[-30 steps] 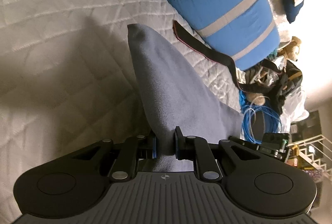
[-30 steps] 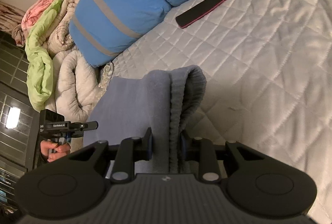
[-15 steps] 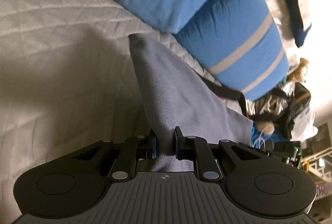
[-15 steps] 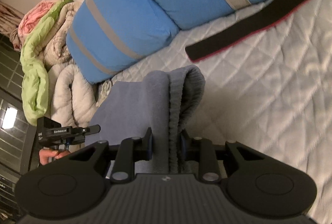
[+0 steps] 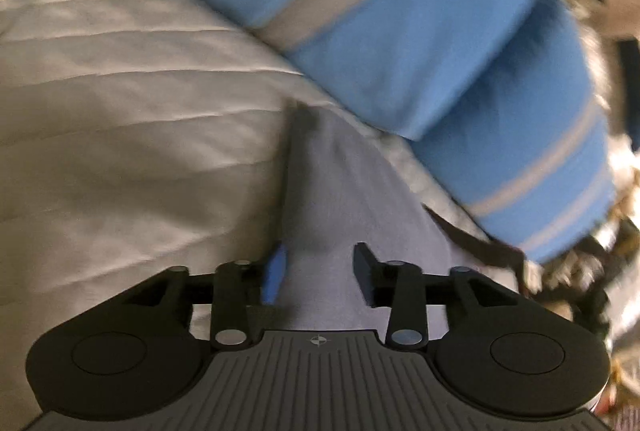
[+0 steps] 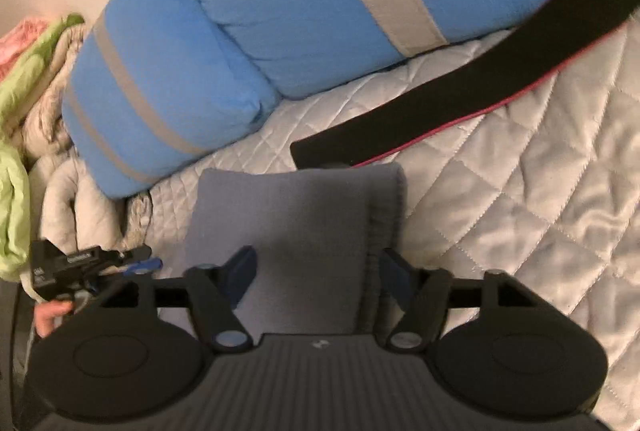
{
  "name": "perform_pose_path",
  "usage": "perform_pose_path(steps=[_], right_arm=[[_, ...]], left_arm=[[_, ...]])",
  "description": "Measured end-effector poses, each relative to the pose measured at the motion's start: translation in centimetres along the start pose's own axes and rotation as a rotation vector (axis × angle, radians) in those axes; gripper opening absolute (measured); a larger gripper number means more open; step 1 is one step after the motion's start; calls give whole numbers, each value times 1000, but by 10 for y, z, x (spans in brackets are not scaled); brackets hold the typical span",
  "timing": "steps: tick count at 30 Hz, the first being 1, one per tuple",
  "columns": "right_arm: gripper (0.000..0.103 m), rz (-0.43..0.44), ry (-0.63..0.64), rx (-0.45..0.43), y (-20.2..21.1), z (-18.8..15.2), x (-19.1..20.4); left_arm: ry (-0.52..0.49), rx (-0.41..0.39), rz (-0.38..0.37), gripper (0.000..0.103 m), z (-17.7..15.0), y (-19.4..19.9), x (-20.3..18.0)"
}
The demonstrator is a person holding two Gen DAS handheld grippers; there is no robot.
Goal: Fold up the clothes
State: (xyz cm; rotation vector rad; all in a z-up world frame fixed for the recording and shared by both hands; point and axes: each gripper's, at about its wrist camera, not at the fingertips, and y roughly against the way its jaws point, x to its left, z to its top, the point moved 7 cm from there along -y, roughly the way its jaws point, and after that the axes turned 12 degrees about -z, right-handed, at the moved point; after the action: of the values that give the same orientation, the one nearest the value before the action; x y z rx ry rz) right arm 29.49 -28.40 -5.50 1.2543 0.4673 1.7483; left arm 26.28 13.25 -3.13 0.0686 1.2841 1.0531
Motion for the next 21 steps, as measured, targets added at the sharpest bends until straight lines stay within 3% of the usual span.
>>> perform_pose_path(steps=[2, 10, 16, 21], right_arm=[[82, 7, -26, -4, 1, -3, -4], [84, 20, -21, 16, 6, -33, -12], [83, 123, -43, 52, 6, -59, -11], [81, 83, -34, 67, 7, -66, -11]], left_arm=[[13, 9, -3, 49, -4, 2, 6], [21, 119, -5, 49, -35, -6, 18], [32, 146, -41, 49, -51, 0, 23], [36, 178, -71, 48, -61, -1, 24]])
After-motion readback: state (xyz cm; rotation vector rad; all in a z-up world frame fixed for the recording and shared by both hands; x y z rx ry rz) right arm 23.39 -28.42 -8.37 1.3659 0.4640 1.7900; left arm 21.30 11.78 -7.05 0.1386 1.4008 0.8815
